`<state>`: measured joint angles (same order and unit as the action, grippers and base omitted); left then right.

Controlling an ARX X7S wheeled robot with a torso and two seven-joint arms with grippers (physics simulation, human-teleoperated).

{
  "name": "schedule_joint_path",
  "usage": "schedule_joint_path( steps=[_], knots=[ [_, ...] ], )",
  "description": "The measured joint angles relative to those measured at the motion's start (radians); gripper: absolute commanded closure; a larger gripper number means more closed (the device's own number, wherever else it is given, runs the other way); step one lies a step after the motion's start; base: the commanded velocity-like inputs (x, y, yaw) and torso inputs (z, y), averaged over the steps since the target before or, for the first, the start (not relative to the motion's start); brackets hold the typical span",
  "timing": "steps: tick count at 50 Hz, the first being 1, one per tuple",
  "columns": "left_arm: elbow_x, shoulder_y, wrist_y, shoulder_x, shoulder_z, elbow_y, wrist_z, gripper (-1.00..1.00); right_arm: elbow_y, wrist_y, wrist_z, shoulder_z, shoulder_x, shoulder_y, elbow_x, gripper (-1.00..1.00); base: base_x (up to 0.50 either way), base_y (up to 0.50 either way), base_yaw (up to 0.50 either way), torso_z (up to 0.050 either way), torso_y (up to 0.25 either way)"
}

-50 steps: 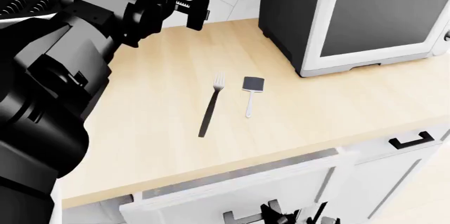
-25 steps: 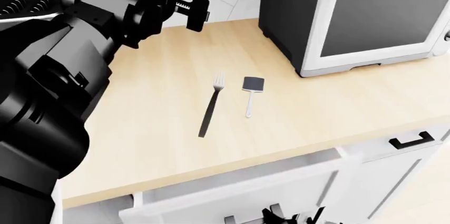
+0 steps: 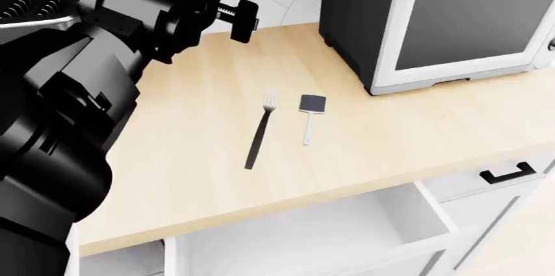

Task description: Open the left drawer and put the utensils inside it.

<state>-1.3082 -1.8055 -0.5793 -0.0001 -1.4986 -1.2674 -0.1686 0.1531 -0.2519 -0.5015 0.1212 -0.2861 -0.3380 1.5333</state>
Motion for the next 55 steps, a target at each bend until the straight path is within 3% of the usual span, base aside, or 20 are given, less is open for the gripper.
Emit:
schedule_joint_path(
  steps=[19,34,35,55],
  knots=[
    [-0.001,0.002,0.001,0.0,0.001,-0.004,0.006,-1.0,0.052,0.035,-0.222,-0.01,0.008,-0.11,0.005,1.0,0.0,0.0,0.0,0.0,0.0],
    [-0.001,0.0,-0.001,0.0,0.002,-0.006,0.009,-1.0,0.082,0.041,-0.291,-0.009,0.01,-0.125,0.004,1.0,0.0,0.0,0.0,0.0,0.0],
    [-0.001,0.0,-0.001,0.0,0.002,-0.006,0.009,-1.0,0.083,0.042,-0.293,-0.008,0.01,-0.126,0.002,-1.0,0.0,0.0,0.0,0.0,0.0],
    [0.001,0.003,0.0,0.0,0.005,-0.011,0.014,-1.0,0.124,0.067,-0.281,0.051,0.013,-0.154,-0.079,-1.0,0.0,0.0,0.0,0.0,0.0]
  ],
)
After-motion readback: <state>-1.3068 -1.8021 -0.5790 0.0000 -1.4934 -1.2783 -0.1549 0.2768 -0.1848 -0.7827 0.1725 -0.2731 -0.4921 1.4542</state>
